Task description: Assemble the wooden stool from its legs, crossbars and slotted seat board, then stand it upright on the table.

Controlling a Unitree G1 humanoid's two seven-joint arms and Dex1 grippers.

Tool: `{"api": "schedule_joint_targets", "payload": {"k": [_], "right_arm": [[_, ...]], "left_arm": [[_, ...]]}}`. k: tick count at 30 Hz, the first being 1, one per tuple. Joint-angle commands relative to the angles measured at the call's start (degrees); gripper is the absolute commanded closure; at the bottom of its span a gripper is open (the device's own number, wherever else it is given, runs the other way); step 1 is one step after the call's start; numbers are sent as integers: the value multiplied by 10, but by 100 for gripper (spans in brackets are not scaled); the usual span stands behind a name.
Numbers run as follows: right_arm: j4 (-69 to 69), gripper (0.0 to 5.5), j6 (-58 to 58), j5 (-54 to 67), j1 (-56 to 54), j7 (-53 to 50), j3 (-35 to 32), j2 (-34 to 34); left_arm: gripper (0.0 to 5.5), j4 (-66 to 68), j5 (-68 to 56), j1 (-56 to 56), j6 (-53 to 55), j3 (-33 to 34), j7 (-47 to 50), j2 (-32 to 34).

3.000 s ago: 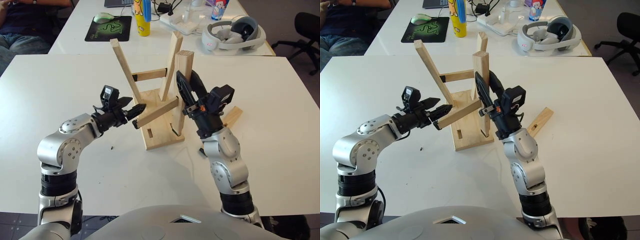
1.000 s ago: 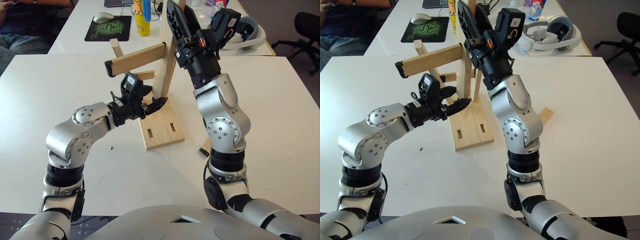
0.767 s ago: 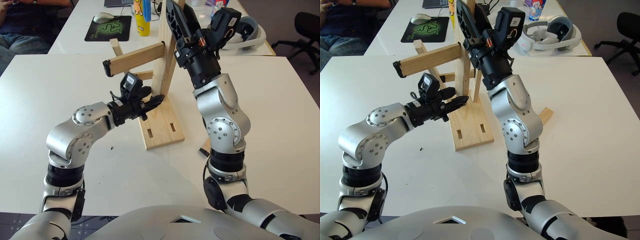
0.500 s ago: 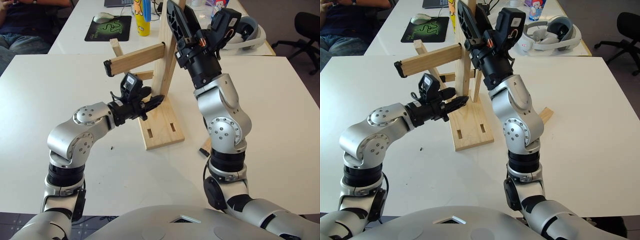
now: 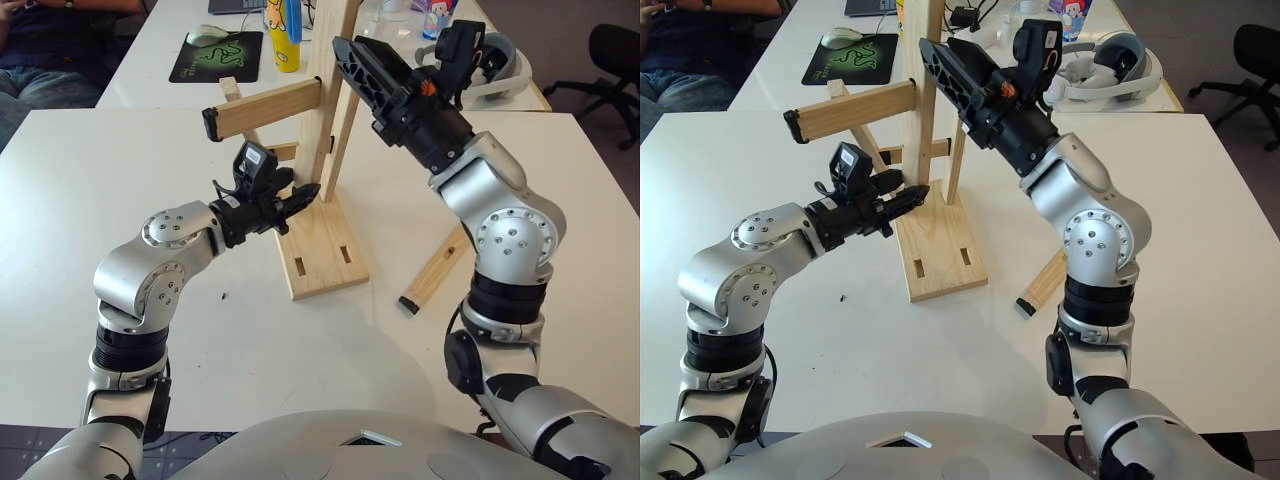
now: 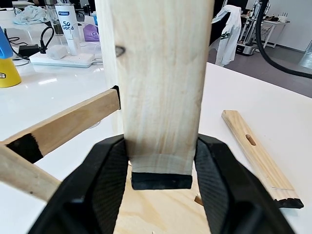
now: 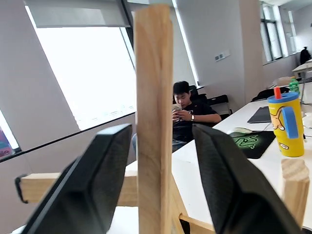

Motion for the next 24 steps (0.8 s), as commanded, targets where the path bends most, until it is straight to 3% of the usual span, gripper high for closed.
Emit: {"api": "schedule_joint_targets", "payload": {"k": [1, 4, 8, 11, 16, 22, 24], "right_arm": [[126, 323, 113, 162, -64, 137, -96, -111], [262, 305, 200, 196, -113, 269, -113, -215], [298, 244, 253, 153, -125, 388, -40, -274], [314, 186, 252, 117, -137, 432, 4, -267], [358, 104, 268, 104, -194, 440, 13, -226], [373, 16, 349, 131, -250, 498, 8, -245], [359, 12, 366, 128, -255, 521, 18, -254]], "left_arm": [[348, -9, -62, 4, 16, 27, -47, 3], [348, 0, -112, 3, 22, 55, -88, 14], [348, 19, -136, -12, 18, 76, -114, 30], [348, 10, -161, -22, 18, 75, -138, 37], [348, -24, -203, -19, 26, 44, -197, 57], [348, -14, -208, -15, 21, 41, -228, 90], [348, -11, -207, -16, 17, 42, -229, 96]]}}
